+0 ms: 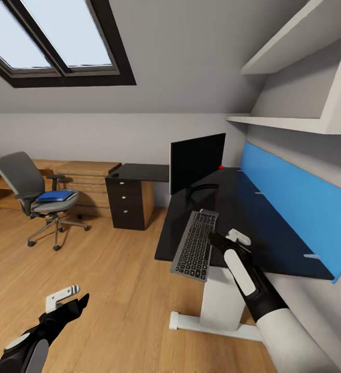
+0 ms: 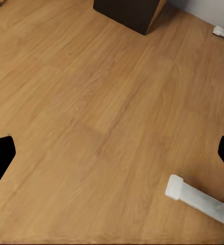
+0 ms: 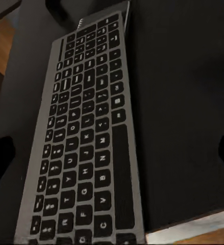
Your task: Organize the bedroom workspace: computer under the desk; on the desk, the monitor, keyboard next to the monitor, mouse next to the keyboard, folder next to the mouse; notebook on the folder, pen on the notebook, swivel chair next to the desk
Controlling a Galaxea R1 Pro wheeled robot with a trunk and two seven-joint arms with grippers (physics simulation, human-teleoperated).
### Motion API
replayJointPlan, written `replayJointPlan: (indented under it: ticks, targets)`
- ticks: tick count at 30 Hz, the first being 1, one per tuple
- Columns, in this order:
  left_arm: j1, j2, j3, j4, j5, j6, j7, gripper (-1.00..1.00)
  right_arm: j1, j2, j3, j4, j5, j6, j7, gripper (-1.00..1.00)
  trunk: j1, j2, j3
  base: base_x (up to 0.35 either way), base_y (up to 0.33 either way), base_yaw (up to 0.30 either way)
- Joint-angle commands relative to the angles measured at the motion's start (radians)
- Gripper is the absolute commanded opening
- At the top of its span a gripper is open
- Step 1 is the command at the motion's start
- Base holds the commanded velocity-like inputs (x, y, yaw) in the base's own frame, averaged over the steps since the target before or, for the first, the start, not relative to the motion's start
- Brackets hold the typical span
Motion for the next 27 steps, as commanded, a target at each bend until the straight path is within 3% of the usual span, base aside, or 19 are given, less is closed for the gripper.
replayJointPlan:
  ticks: [1, 11, 20, 27]
  targets:
    - [-0.001, 0.0, -0.003, -0.001, 0.01, 0.005, 0.008, 1.0, 0.003, -0.001, 0.001, -0.002, -0.009, 0.002, -0.007, 1.0, -0.001, -0.001, -0.001, -0.296, -0.184, 0.0]
    - [-0.001, 0.0, -0.013, 0.001, 0.009, 0.005, 0.008, 1.0, 0.043, -0.001, -0.013, -0.003, -0.022, 0.001, -0.008, 1.0, -0.001, -0.001, -0.001, -0.275, -0.18, 0.0]
    - [-0.001, 0.0, -0.014, 0.001, 0.01, 0.005, 0.008, 1.0, 0.062, 0.005, -0.02, 0.04, -0.024, -0.008, -0.005, 1.0, -0.001, -0.001, -0.001, -0.069, -0.043, 0.0]
    - [-0.001, 0.001, -0.012, -0.003, 0.011, 0.005, 0.008, 1.0, 0.065, 0.009, -0.022, 0.093, -0.085, -0.027, -0.003, 1.0, -0.001, -0.001, -0.001, -0.007, -0.005, 0.0]
